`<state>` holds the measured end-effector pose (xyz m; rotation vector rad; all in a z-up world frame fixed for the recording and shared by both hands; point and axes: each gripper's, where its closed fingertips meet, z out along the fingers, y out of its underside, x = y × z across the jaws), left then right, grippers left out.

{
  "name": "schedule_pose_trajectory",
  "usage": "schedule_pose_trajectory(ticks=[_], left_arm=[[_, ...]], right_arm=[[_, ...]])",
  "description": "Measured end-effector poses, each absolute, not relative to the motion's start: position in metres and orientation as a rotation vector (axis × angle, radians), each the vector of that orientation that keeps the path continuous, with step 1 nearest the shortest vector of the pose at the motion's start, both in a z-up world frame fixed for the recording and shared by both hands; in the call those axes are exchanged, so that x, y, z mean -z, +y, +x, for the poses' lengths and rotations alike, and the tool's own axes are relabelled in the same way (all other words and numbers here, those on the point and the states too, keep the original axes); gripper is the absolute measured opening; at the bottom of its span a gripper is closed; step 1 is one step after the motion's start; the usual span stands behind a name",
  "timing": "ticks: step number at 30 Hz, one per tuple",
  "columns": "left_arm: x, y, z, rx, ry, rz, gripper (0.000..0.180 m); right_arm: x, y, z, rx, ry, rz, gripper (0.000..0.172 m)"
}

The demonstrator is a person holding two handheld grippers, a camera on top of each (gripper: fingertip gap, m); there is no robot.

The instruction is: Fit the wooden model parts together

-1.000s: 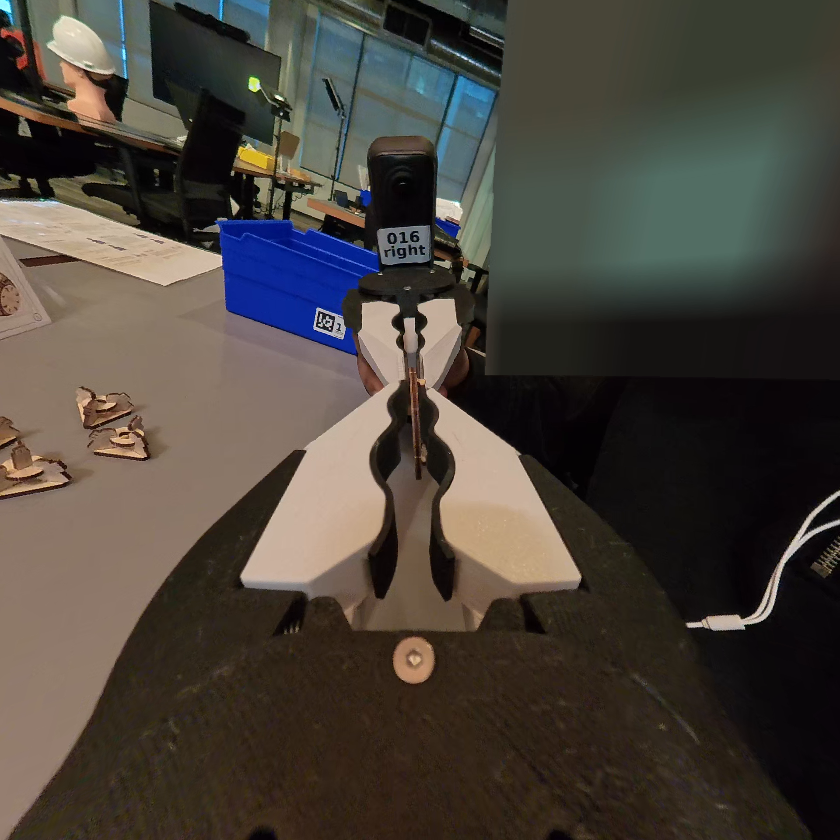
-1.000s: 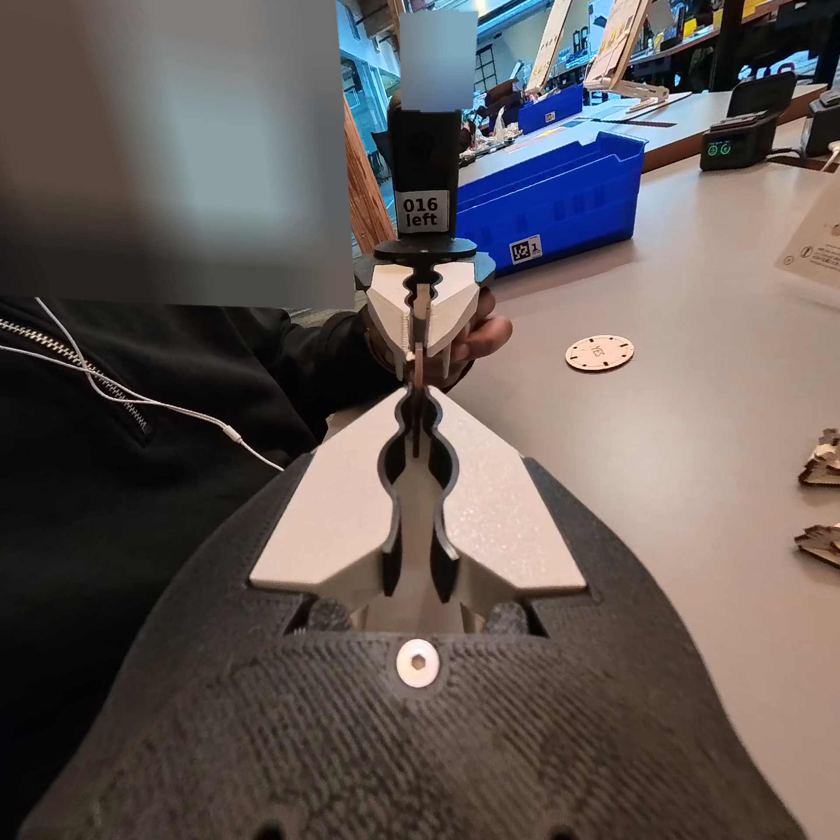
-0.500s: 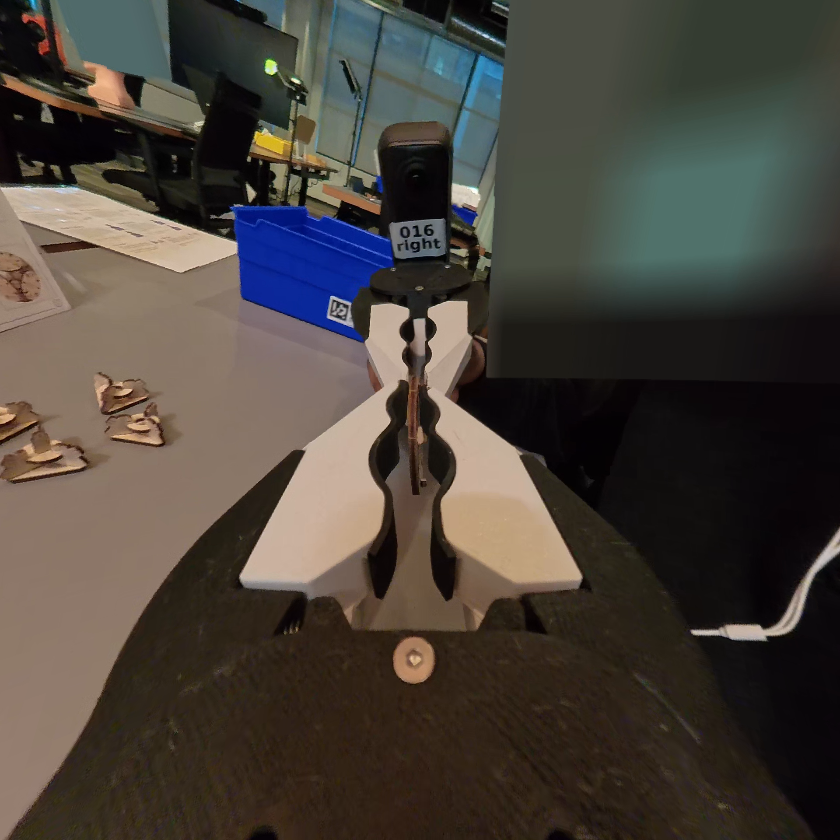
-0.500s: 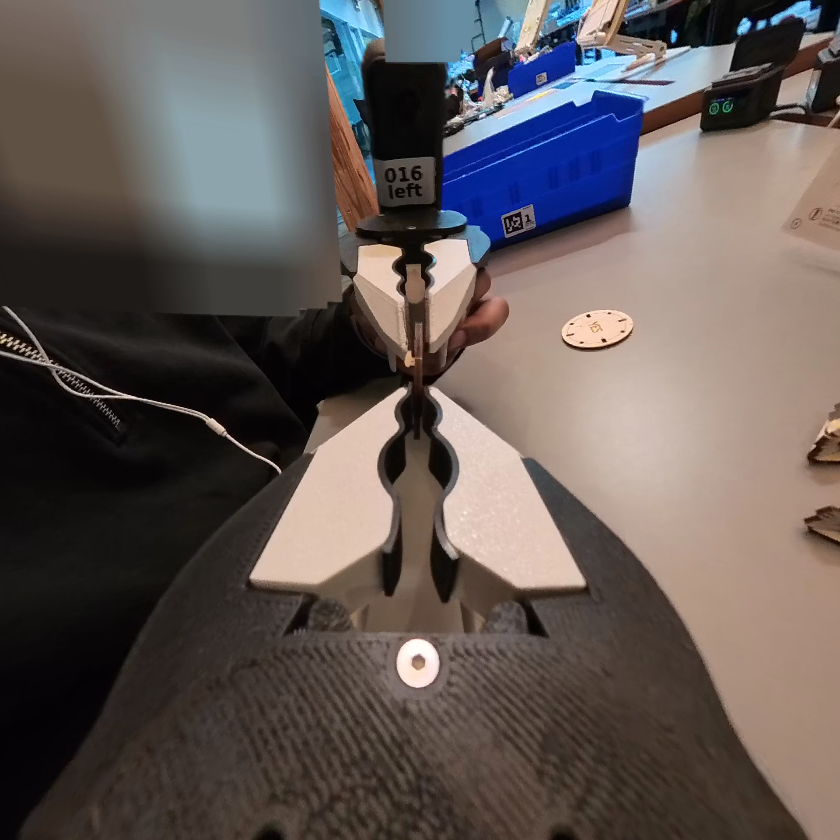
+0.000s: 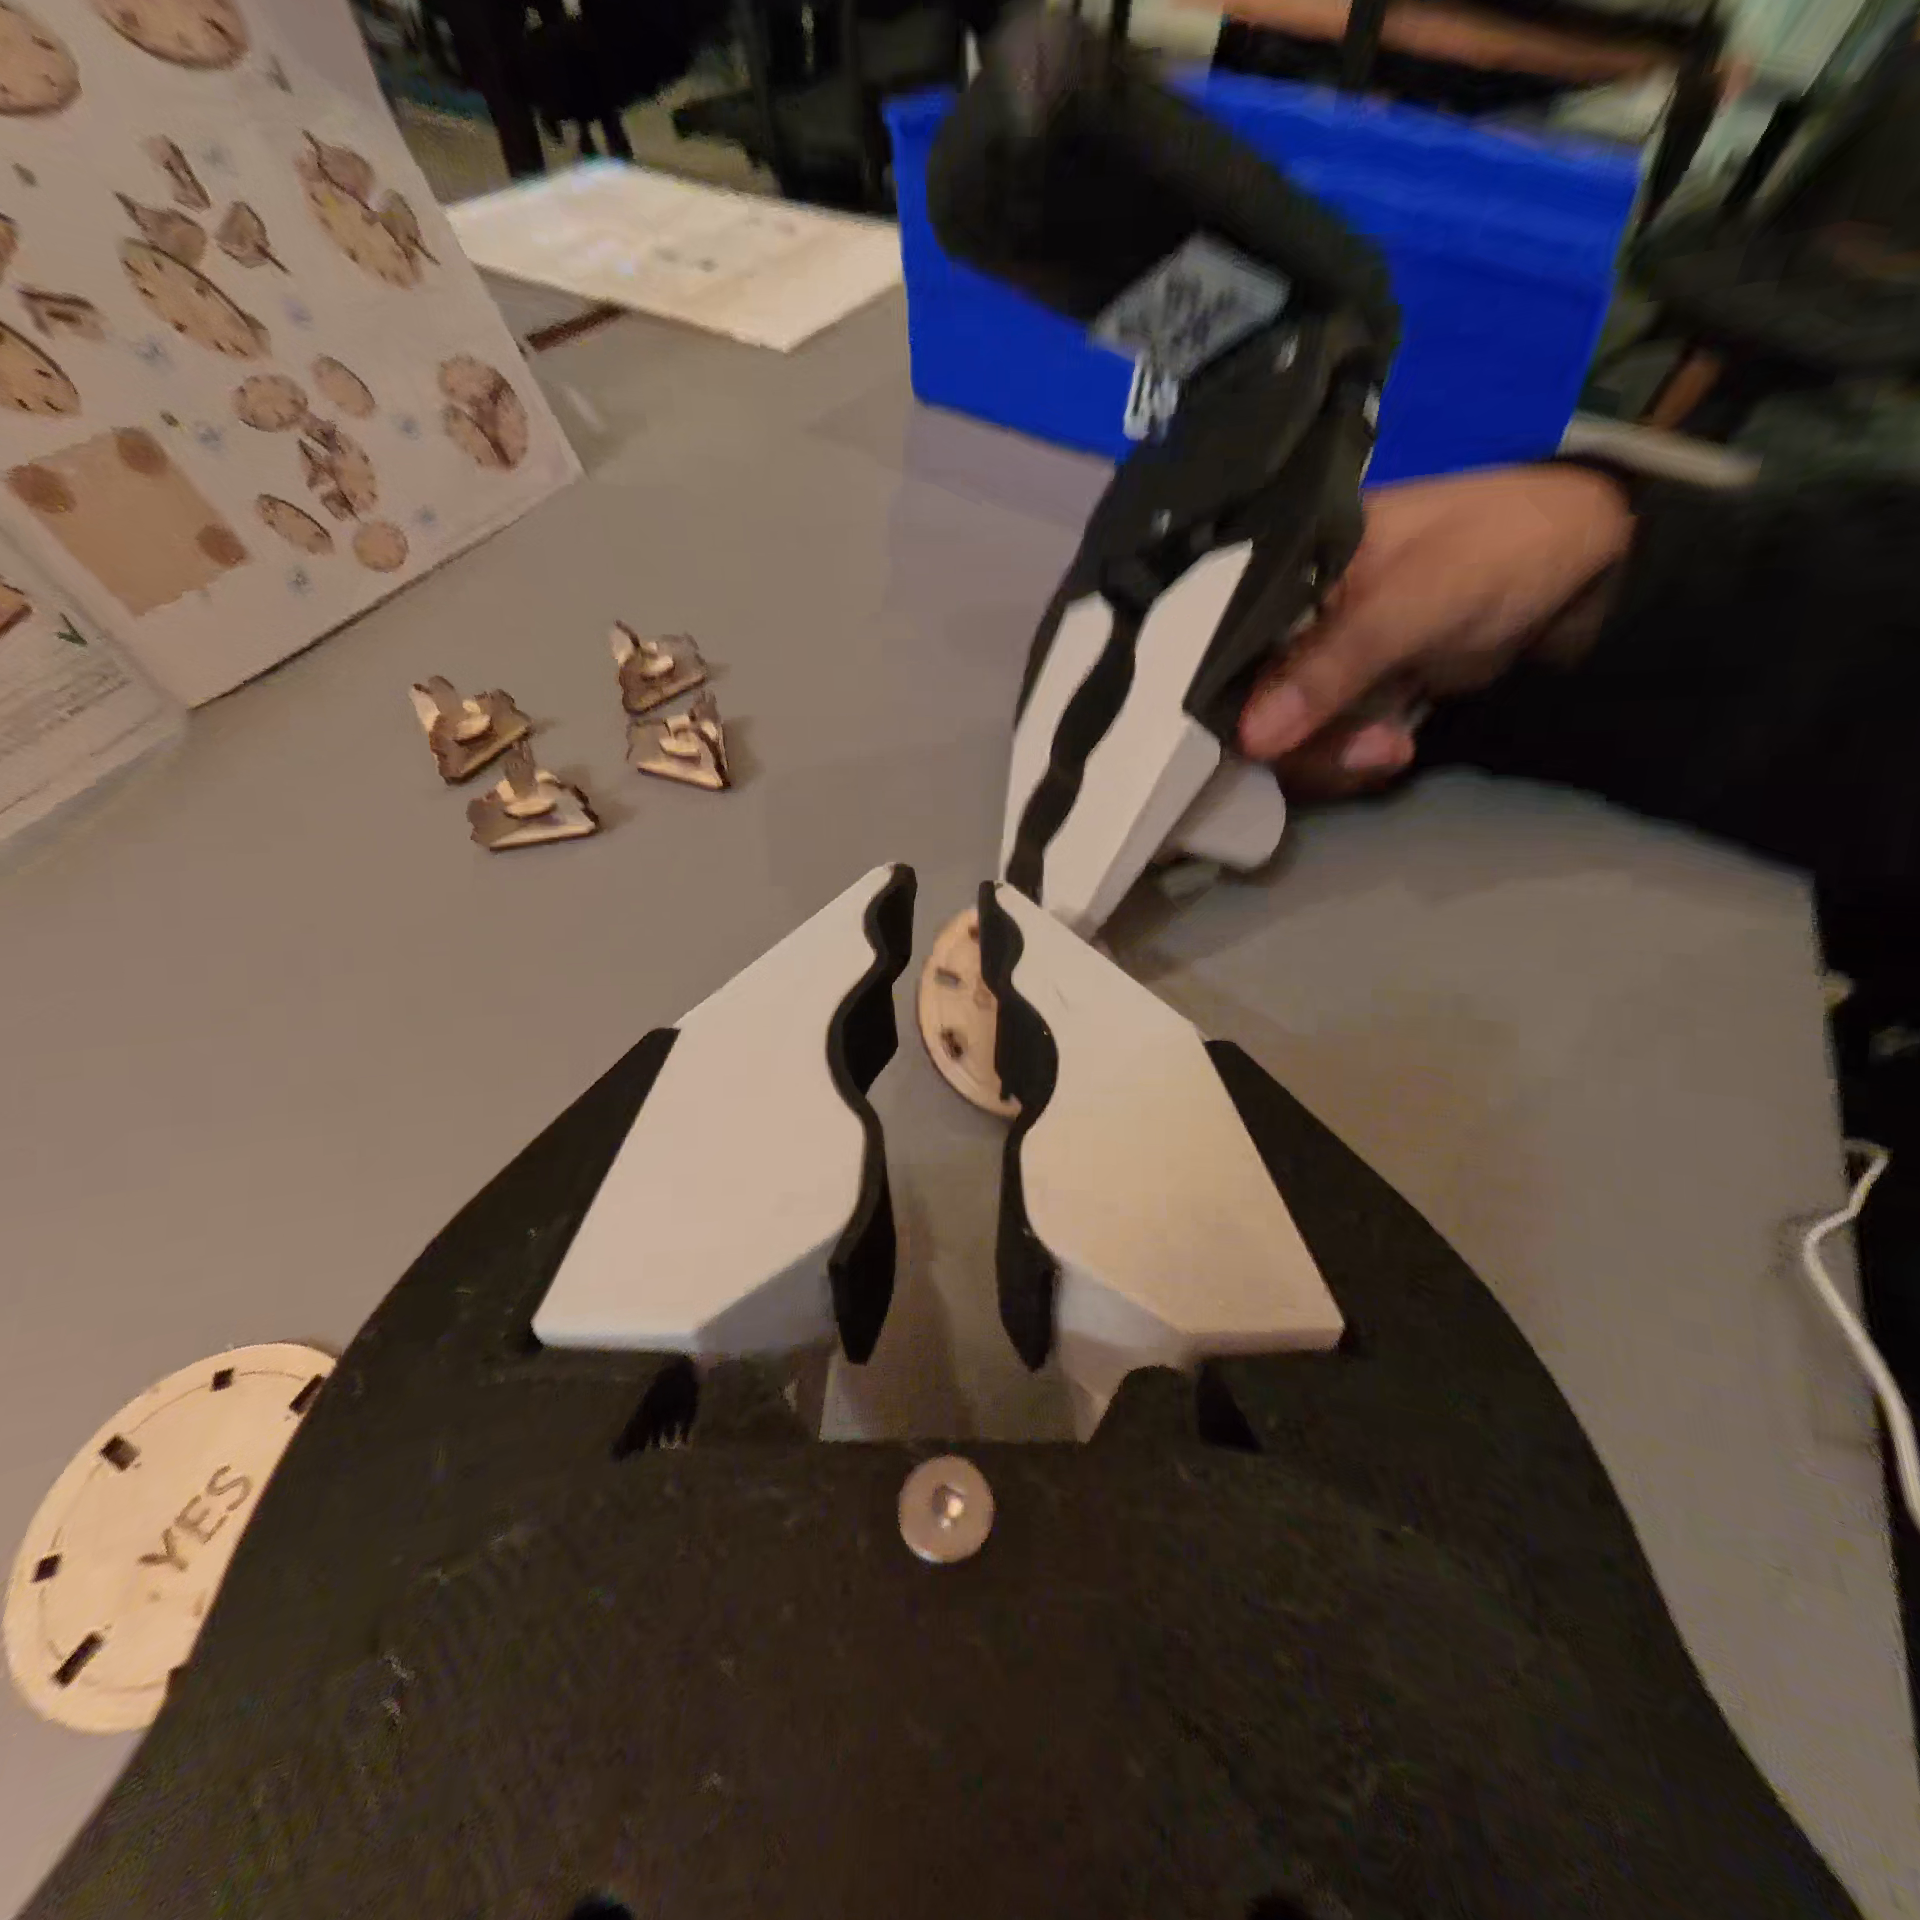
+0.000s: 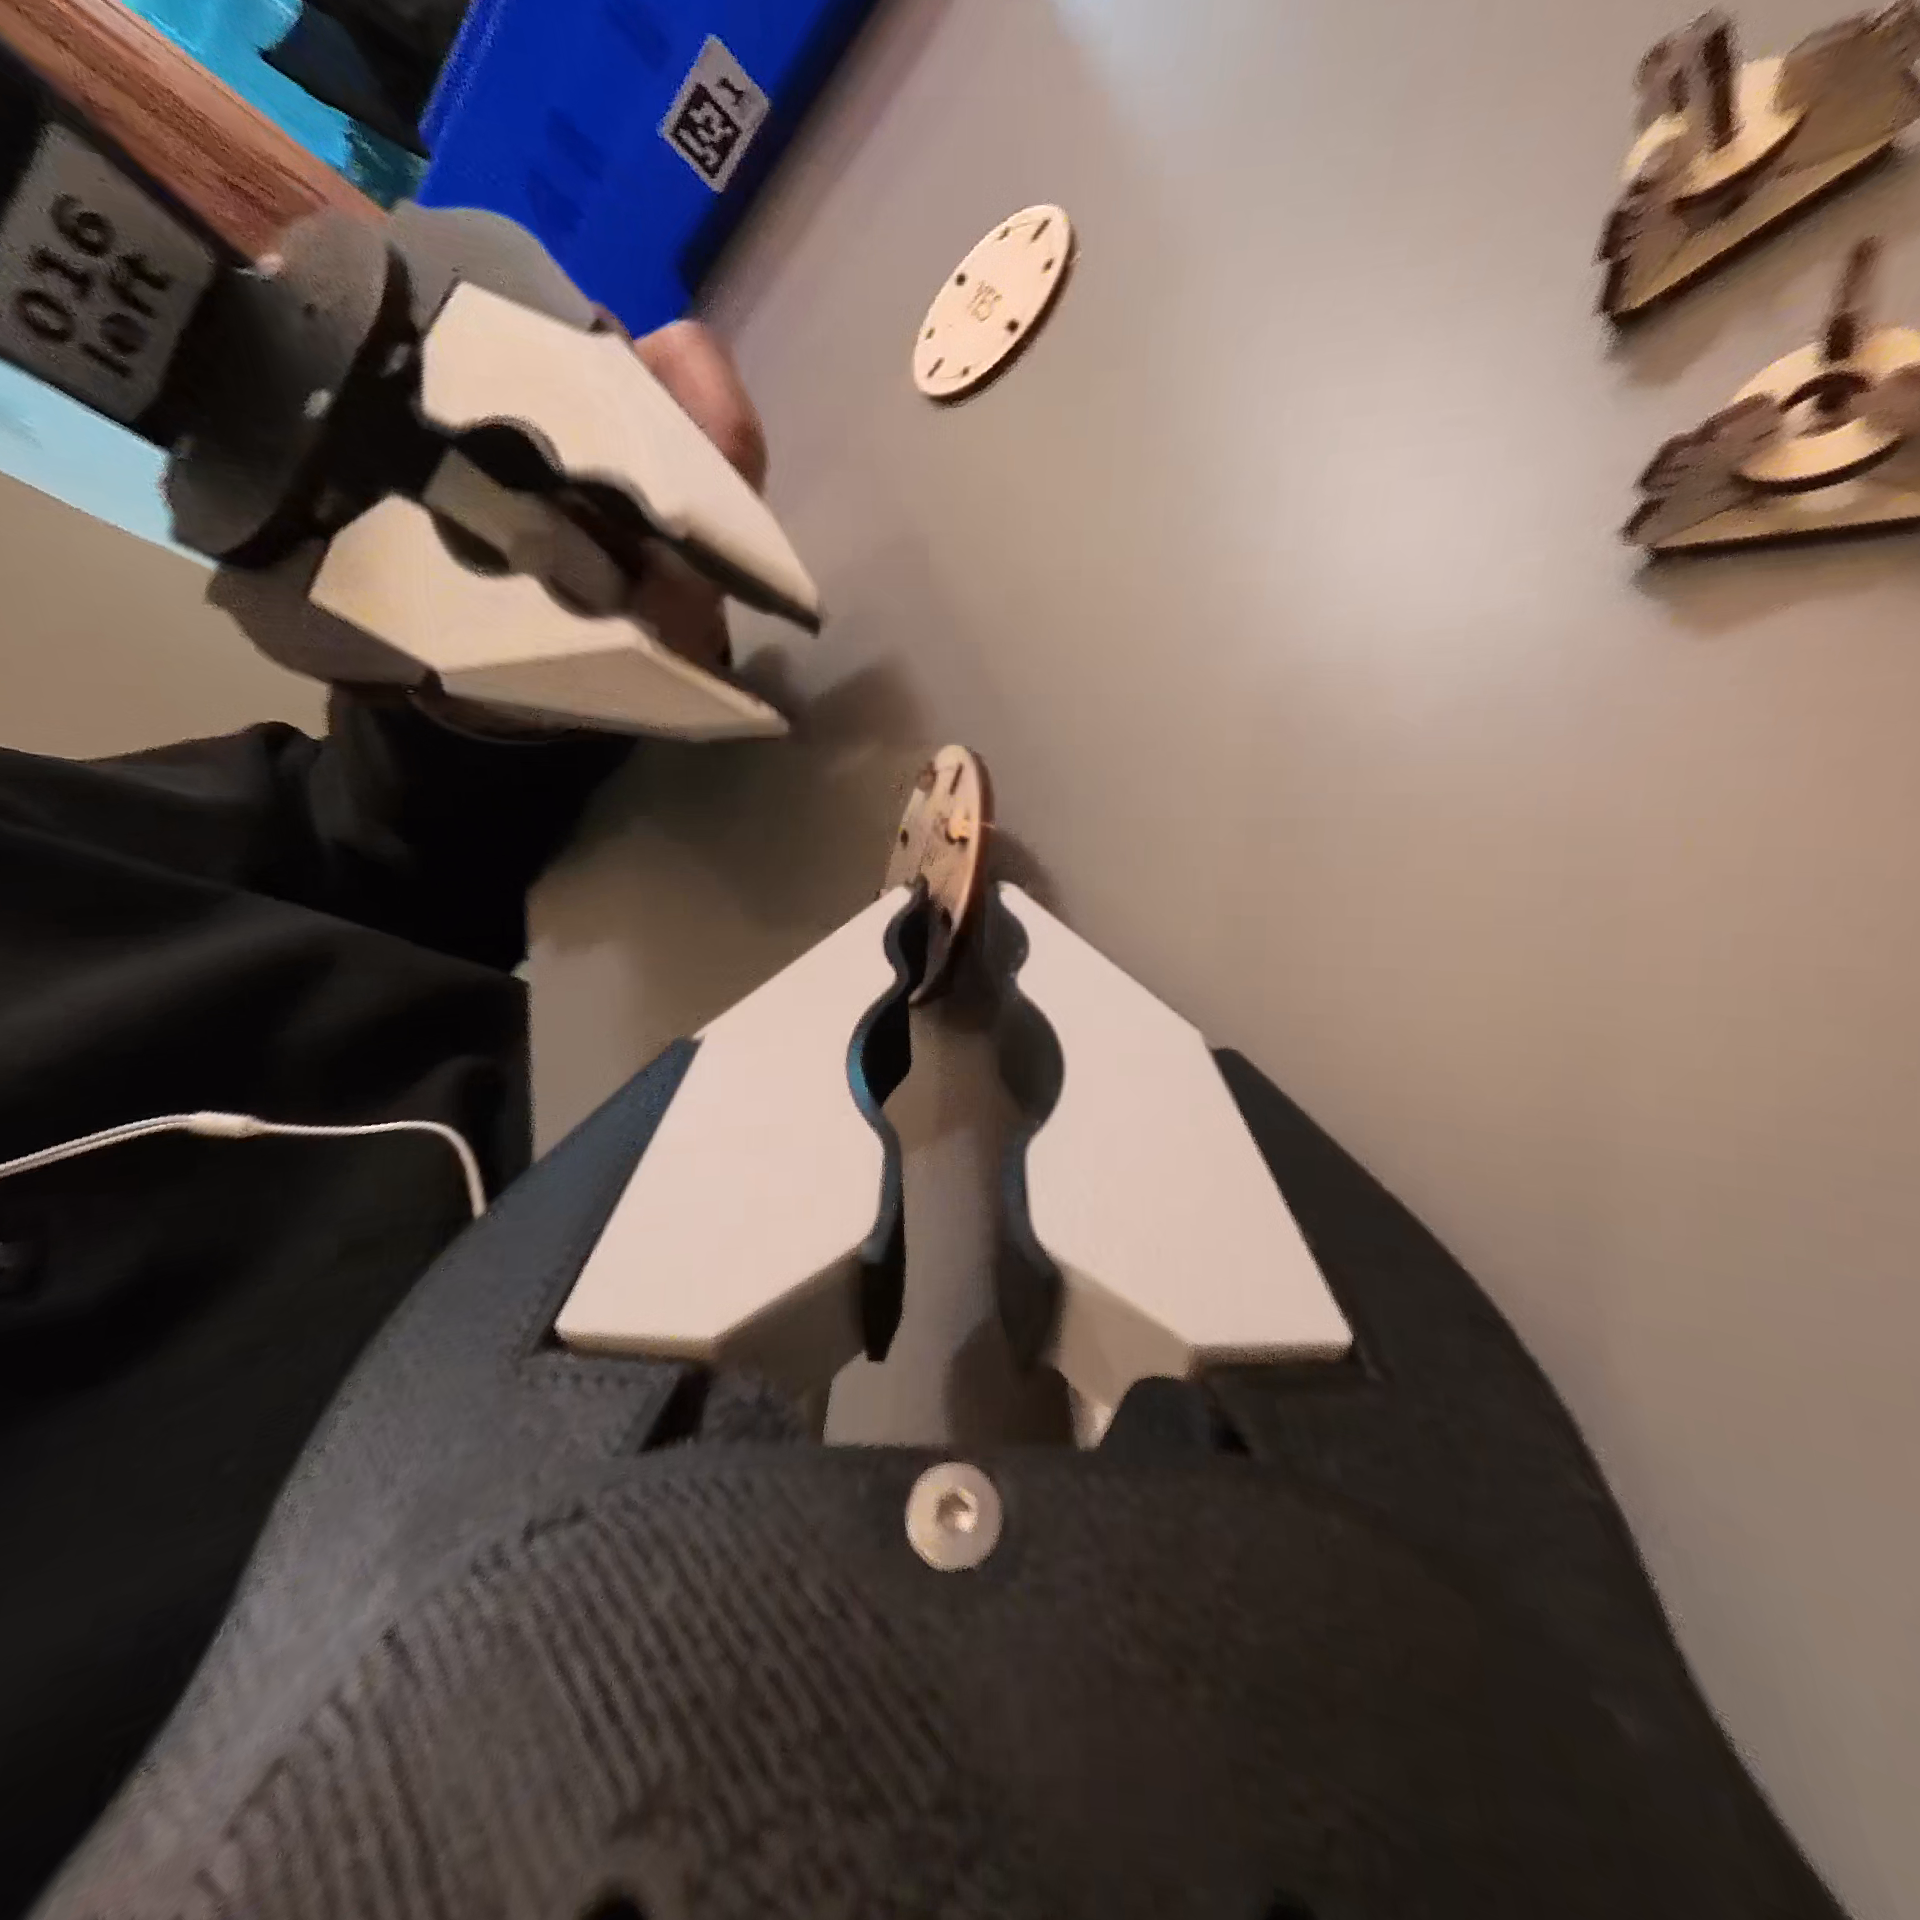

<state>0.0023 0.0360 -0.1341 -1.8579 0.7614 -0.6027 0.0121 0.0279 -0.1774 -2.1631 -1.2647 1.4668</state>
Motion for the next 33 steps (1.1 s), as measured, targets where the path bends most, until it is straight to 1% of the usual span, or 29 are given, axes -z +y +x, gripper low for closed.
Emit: schedule_pose_trajectory(ticks=[5,11,18,25,33], left_arm=[[0.141,0.032,0.007,0.552,0.824,-1.881,0.004],[0.148,0.032,0.006,0.631,0.792,-1.953,0.006],[0.159,0.031,0.008,0.602,0.827,-2.016,0.013],[0.165,0.032,0.009,0.554,0.849,-2.046,0.014],[0.173,0.031,0.011,0.482,0.904,-2.069,0.017]], right_arm=[[0.179,0.043,0.019,-1.346,-1.268,-2.139,0.018],[0.181,0.052,0.024,-1.237,-1.292,-2.122,0.021],[0.181,0.056,0.023,-1.103,-1.377,-2.028,0.017],[0.179,0.055,0.017,-0.846,-1.511,-1.836,0.006],[0.186,0.053,0.010,-0.702,-1.577,-1.778,0.007]])
